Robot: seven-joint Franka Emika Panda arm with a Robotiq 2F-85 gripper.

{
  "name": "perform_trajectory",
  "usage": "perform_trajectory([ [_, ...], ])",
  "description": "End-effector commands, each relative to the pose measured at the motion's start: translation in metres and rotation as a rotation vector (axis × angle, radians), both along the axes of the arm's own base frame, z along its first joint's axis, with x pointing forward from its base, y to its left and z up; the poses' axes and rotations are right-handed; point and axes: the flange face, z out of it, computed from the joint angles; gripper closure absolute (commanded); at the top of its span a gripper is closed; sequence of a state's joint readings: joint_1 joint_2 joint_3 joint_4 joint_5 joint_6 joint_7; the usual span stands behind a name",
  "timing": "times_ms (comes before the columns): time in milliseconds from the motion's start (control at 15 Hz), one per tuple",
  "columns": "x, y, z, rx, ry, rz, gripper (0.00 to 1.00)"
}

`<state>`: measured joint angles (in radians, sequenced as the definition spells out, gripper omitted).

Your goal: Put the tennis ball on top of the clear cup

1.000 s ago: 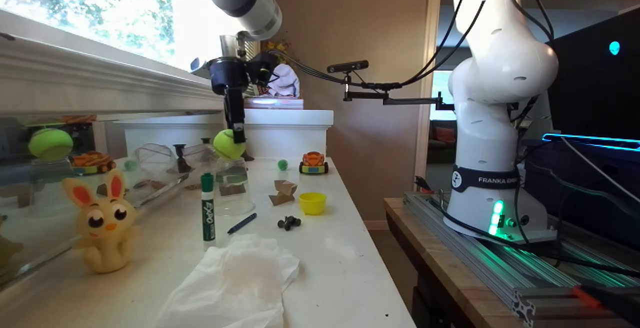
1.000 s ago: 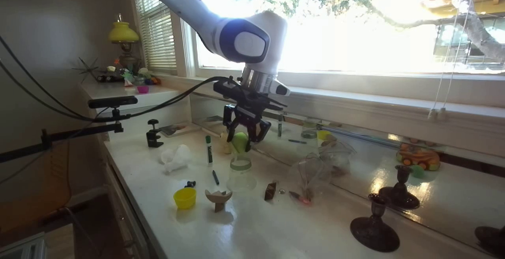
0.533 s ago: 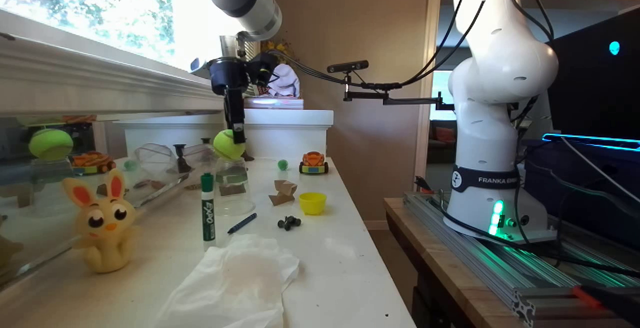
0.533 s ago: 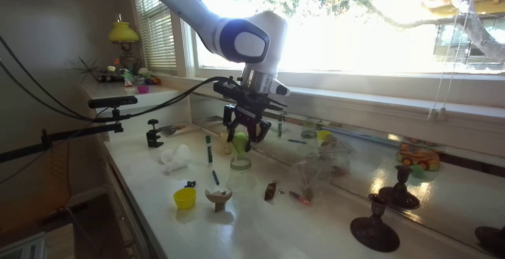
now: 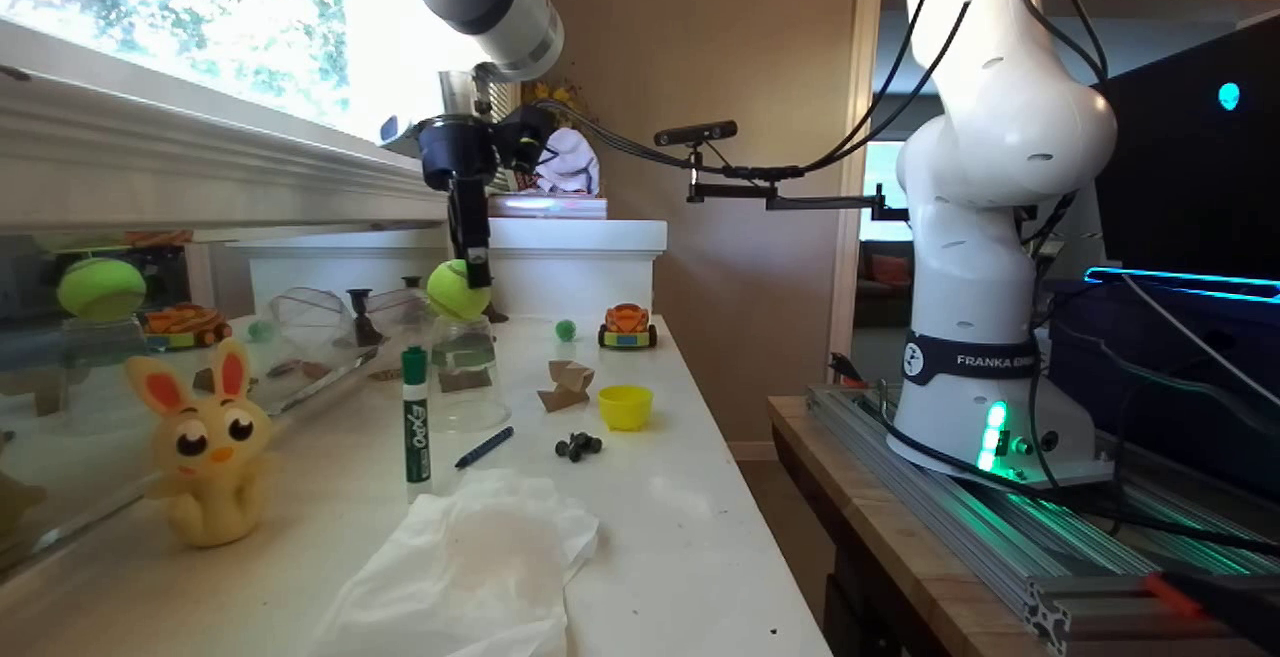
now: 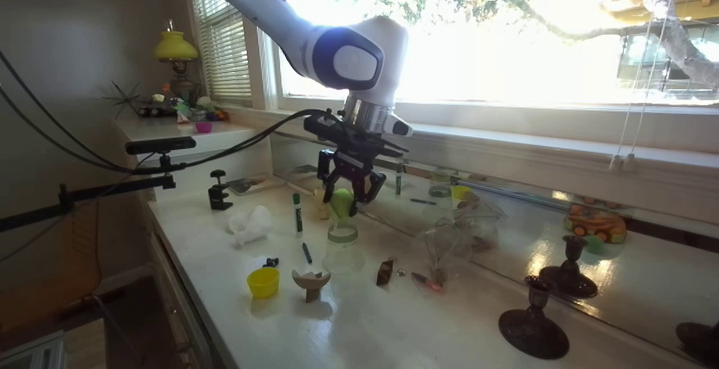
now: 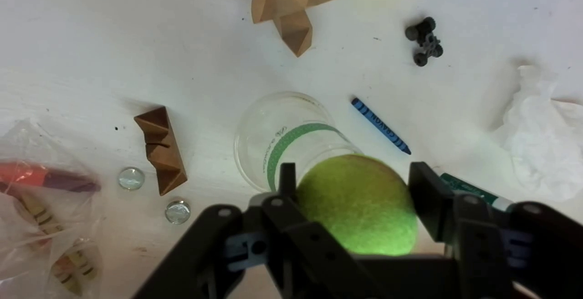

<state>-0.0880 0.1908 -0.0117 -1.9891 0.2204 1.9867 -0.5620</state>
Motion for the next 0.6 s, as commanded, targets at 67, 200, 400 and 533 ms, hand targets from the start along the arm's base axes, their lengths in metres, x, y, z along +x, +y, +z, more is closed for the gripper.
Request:
perform_trajectory([
  [67,-0.0056,0.0033,0.0007,-0.034,-0.003,0.037,0.62],
  [200,-0.0062,0.0045,0.0011,-0.037,-0.003,0.042,0.62],
  [400,-0.0068,0.0048,0.0011,-0.040,0.000,0.047,0.62],
  [533,-0.0071,0.0049,0.0011,-0.043,0.001,0.049,0.62],
])
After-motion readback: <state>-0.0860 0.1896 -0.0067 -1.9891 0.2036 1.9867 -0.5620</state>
